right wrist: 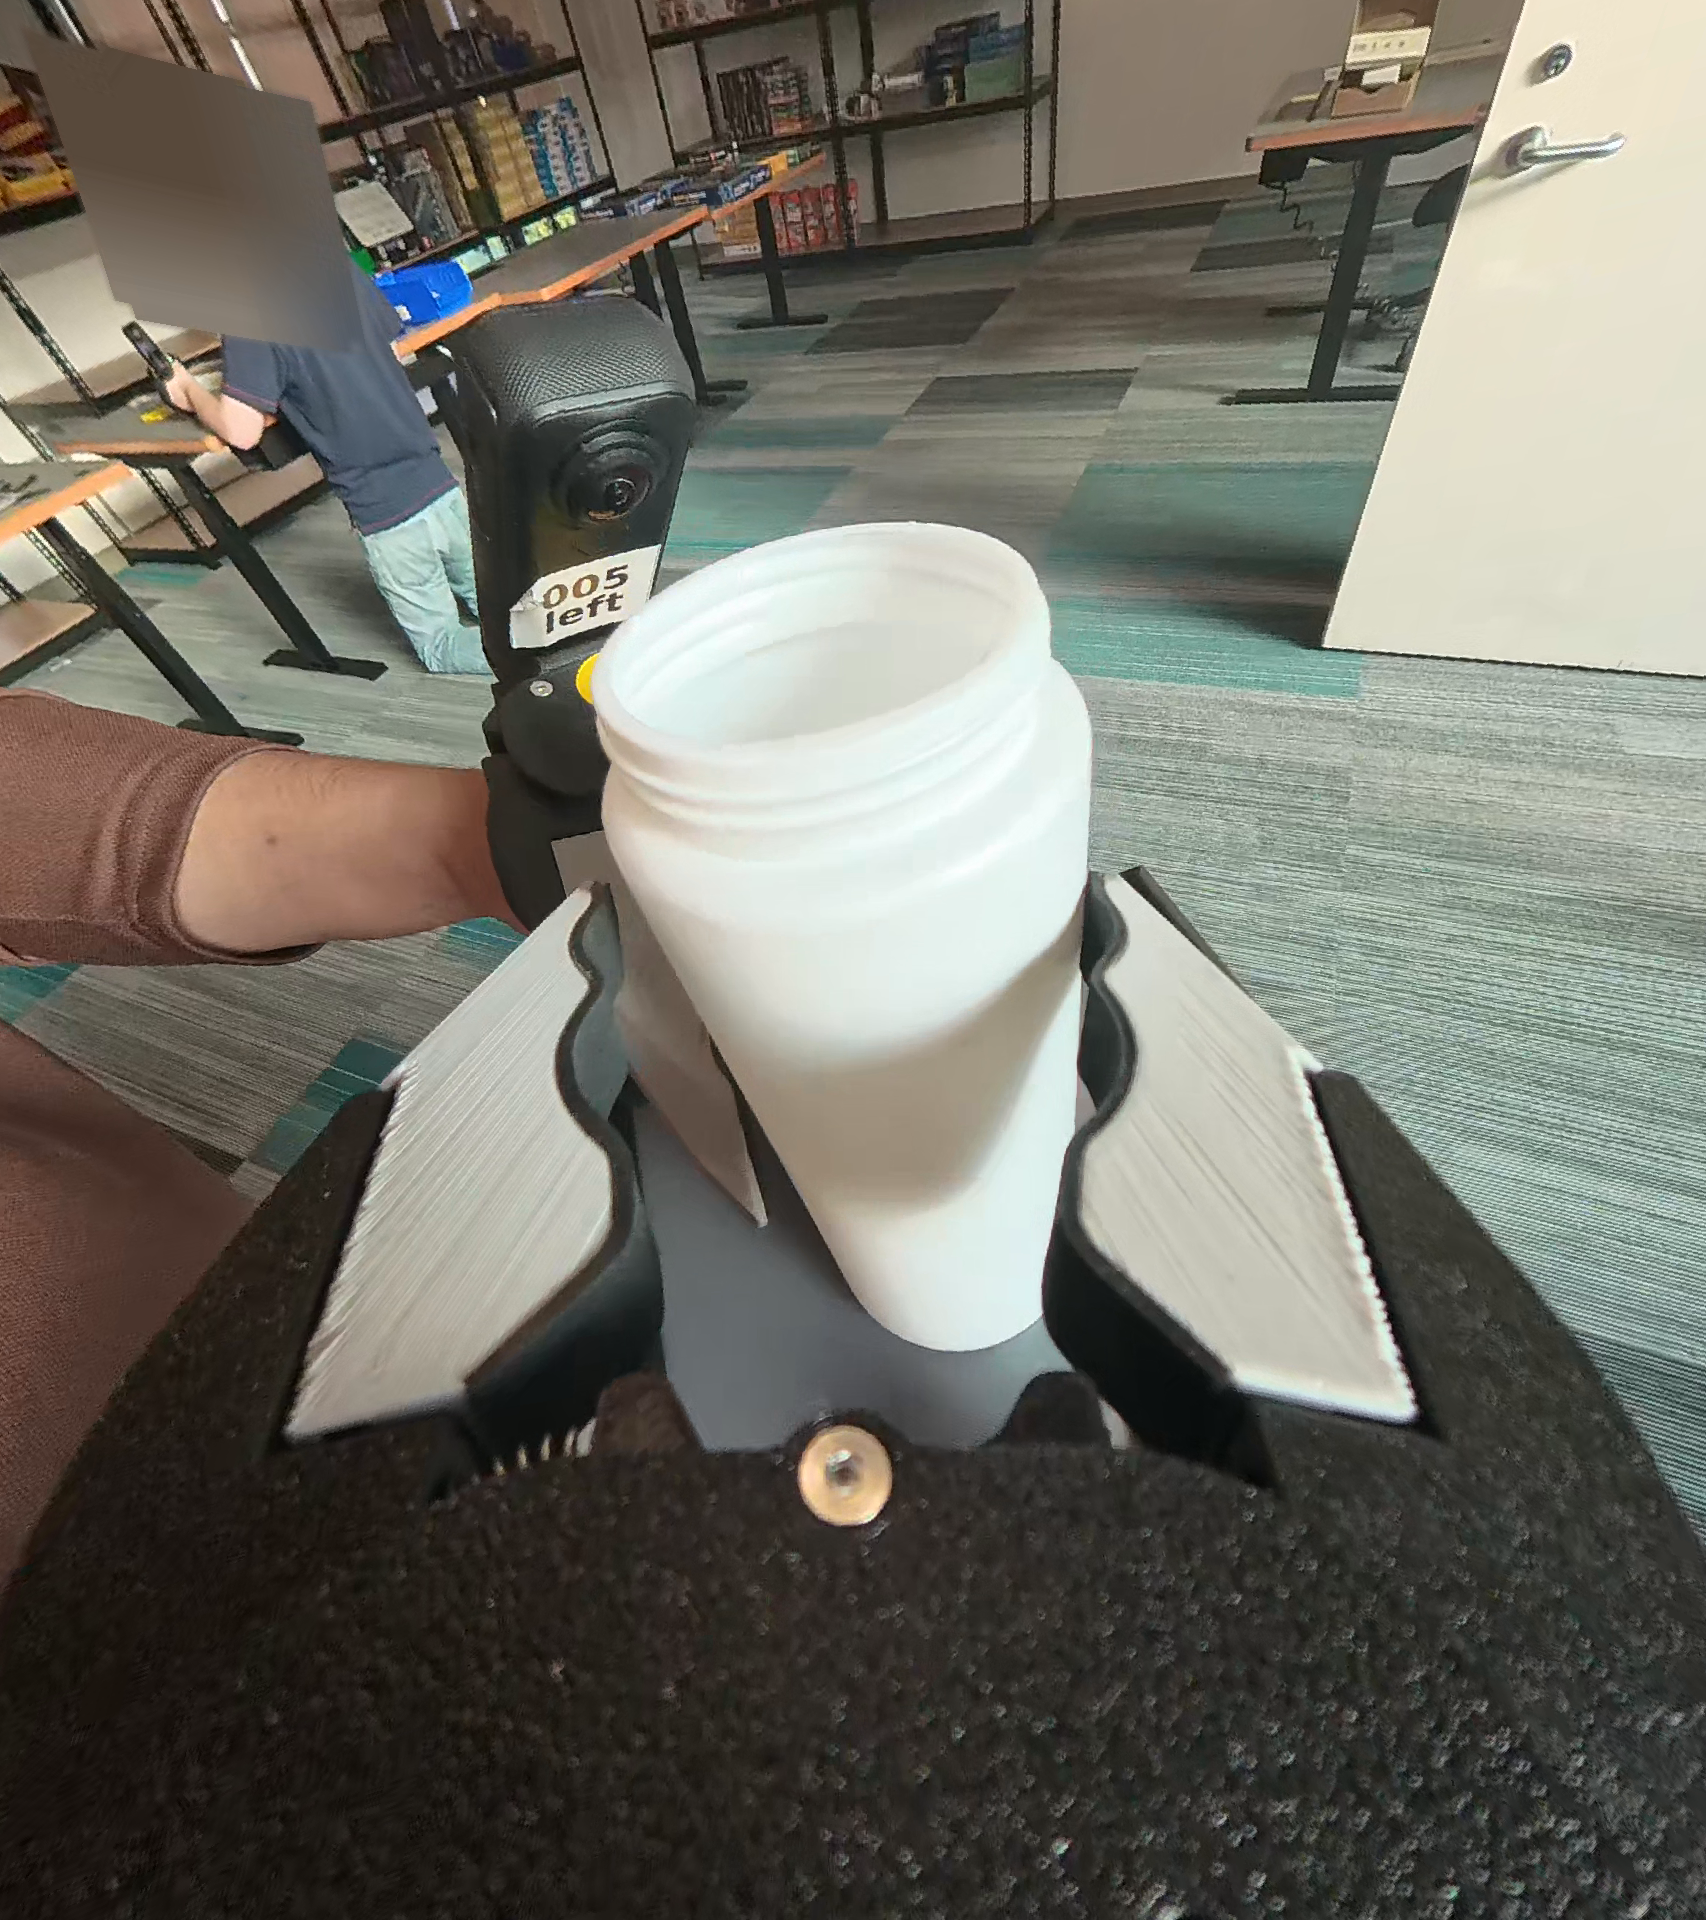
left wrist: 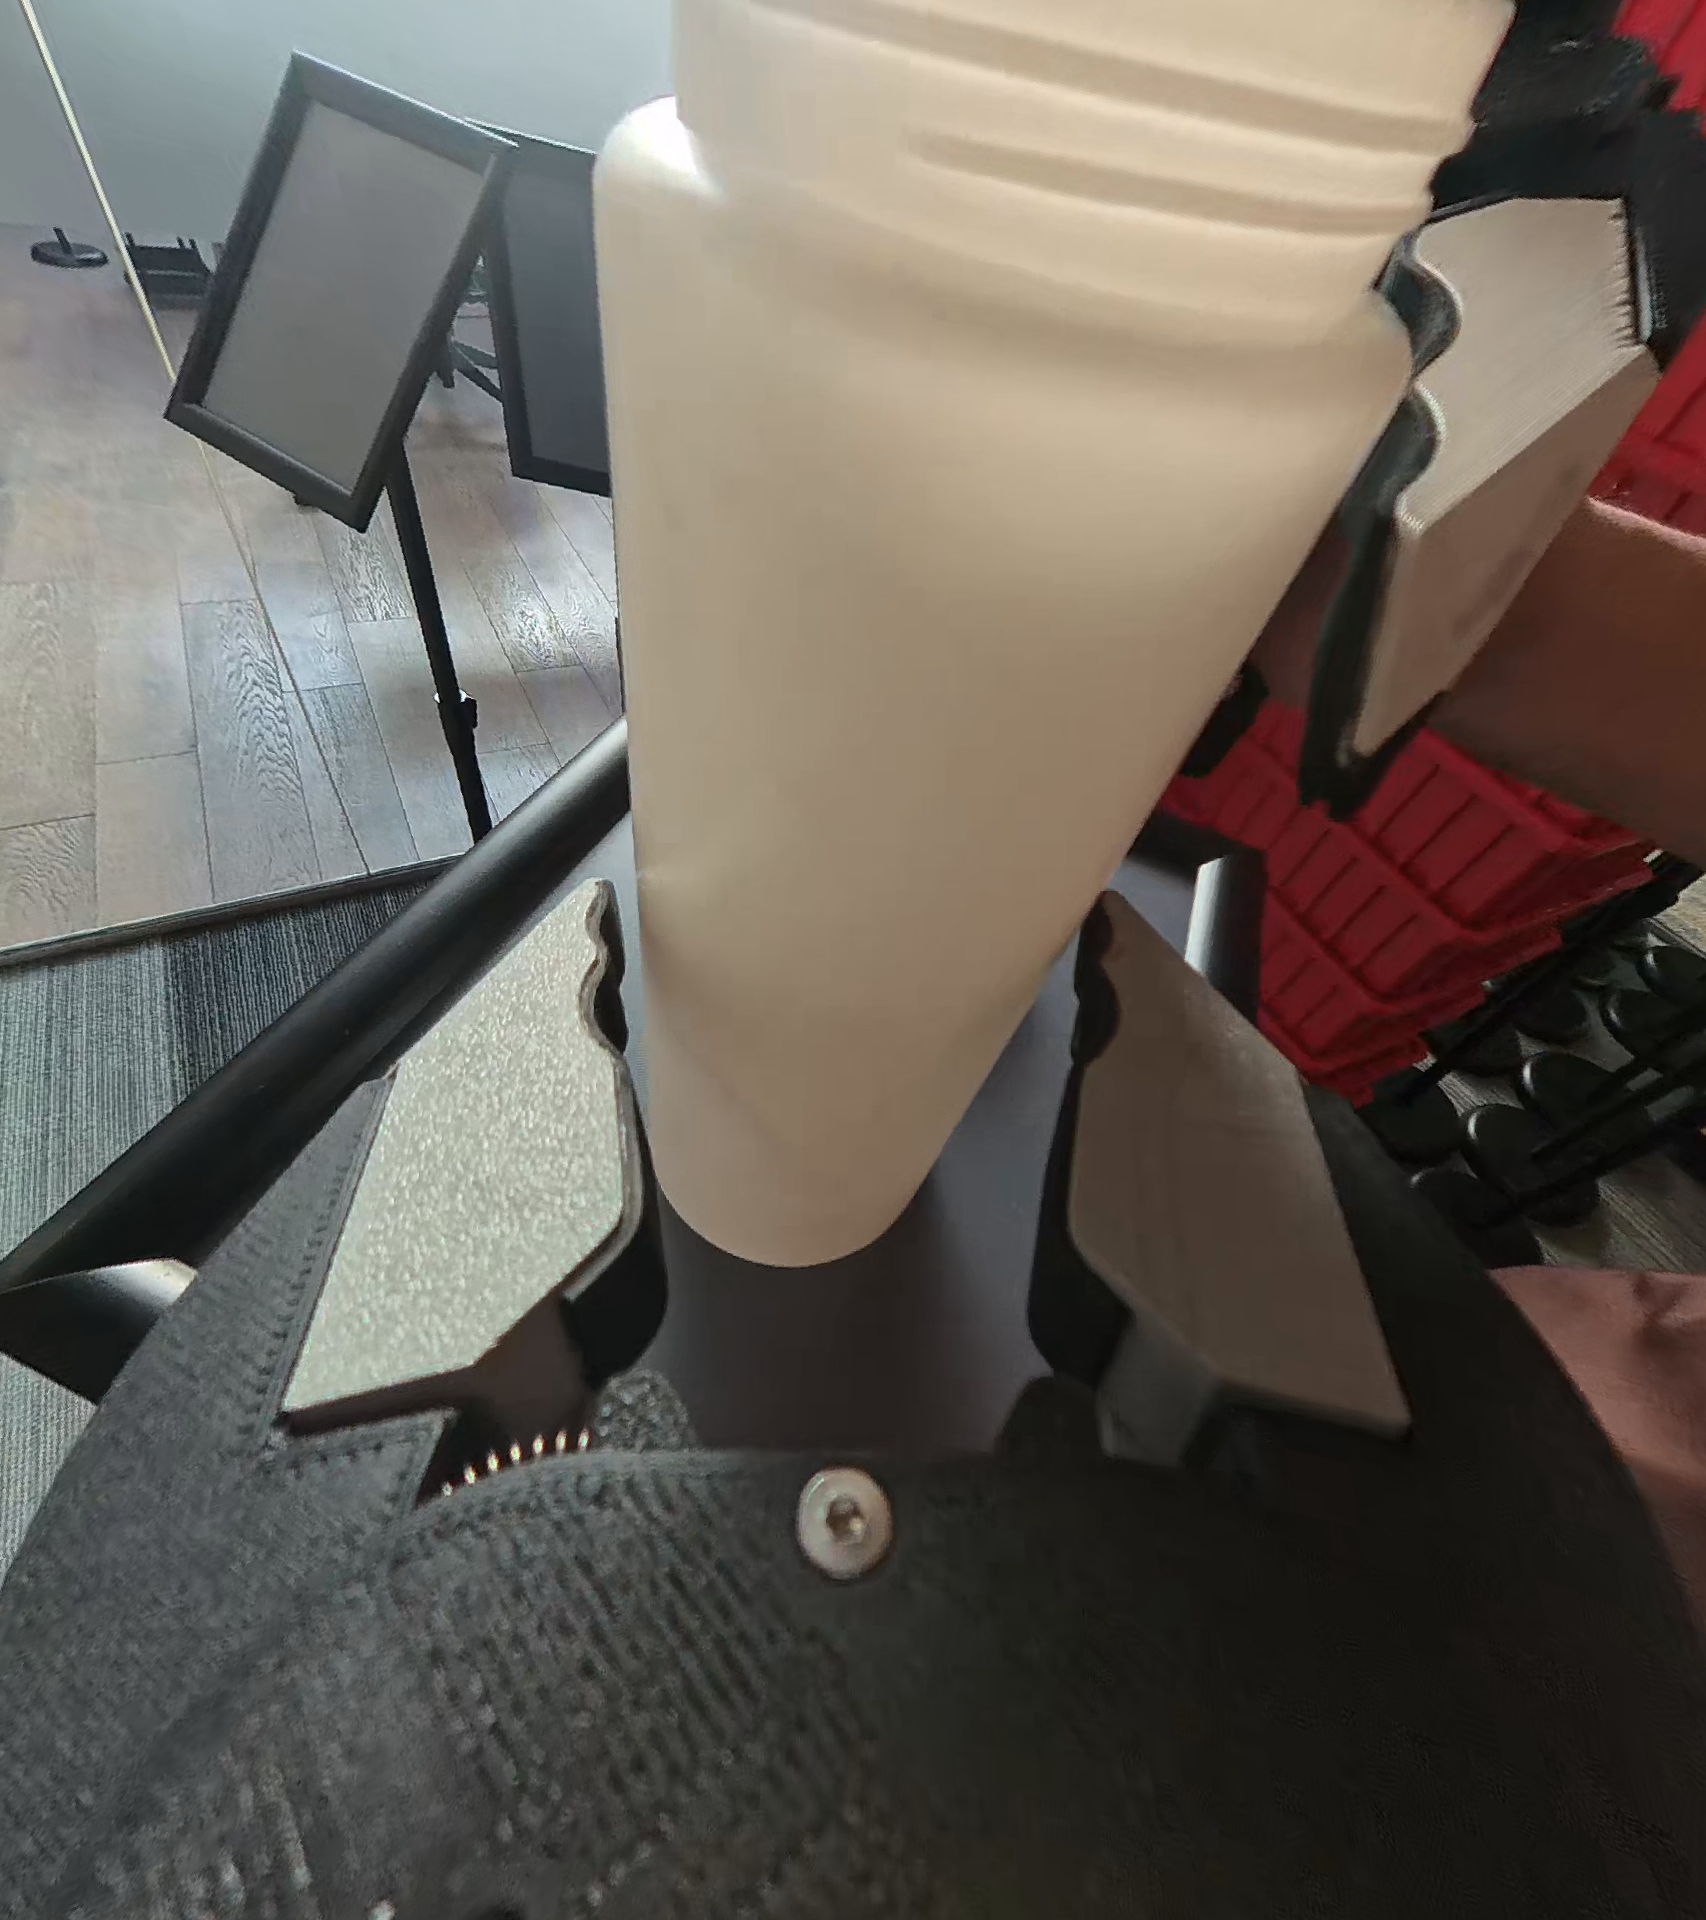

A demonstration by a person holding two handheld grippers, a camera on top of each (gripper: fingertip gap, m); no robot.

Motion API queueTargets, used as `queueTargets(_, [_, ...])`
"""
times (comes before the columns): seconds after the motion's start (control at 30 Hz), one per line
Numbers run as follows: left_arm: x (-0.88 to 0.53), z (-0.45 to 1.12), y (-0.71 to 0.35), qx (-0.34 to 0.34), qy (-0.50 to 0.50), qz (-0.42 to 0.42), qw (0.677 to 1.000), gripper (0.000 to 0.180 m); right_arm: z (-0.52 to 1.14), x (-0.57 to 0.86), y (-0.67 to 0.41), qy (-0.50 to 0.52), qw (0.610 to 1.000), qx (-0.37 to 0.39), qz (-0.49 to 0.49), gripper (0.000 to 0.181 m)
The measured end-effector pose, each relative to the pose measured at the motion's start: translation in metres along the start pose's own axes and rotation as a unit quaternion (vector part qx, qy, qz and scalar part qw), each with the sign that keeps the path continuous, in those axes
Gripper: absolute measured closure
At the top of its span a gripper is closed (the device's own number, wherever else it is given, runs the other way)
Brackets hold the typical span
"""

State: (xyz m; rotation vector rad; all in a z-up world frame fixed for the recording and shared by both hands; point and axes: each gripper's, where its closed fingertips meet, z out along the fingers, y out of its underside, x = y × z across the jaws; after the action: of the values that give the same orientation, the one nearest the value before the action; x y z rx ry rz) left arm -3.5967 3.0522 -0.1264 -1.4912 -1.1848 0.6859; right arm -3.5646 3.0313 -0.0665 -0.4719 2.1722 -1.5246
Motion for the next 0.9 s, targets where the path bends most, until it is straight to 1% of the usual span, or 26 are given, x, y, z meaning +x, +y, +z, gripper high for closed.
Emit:
queueTargets(0.13, [0.002, -0.004, -0.007, 0.009, 0.005, -0.008, 1.000, 0.091, -0.007, 0.000, 0.000, -0.005, 1.000, 0.017, 0.023, 0.094])
queueTargets(0.3, [0.002, -0.014, -0.013, 0.023, 0.001, -0.006, 1.000, 0.087, -0.035, 0.010, 0.008, 0.019, 0.998, 0.035, 0.038, 0.095])
queueTargets(0.37, [0.002, -0.019, -0.013, 0.027, -0.001, -0.008, 1.000, 0.085, -0.050, 0.017, 0.021, 0.034, 0.998, 0.029, 0.050, 0.096])
queueTargets(0.47, [0.000, -0.034, -0.011, 0.028, -0.012, -0.008, 1.000, 0.082, -0.071, 0.034, 0.054, 0.073, 0.995, -0.009, 0.066, 0.094])
queueTargets(0.6, [-0.004, -0.063, 0.003, 0.024, -0.032, -0.015, 0.999, 0.081, -0.091, 0.035, 0.073, 0.091, 0.992, 0.000, 0.088, 0.096])
queueTargets(0.73, [-0.004, -0.084, 0.021, 0.018, -0.045, -0.035, 0.998, 0.082, -0.090, 0.039, 0.101, 0.111, 0.988, -0.057, 0.086, 0.095])
queueTargets(0.8, [-0.006, -0.090, 0.031, 0.014, -0.053, -0.045, 0.997, 0.082, -0.083, 0.040, 0.112, 0.111, 0.986, -0.099, 0.081, 0.094])
queueTargets(0.9, [-0.002, -0.094, 0.040, 0.017, -0.053, -0.067, 0.996, 0.082, -0.070, 0.044, 0.129, 0.126, 0.976, -0.173, 0.042, 0.094])
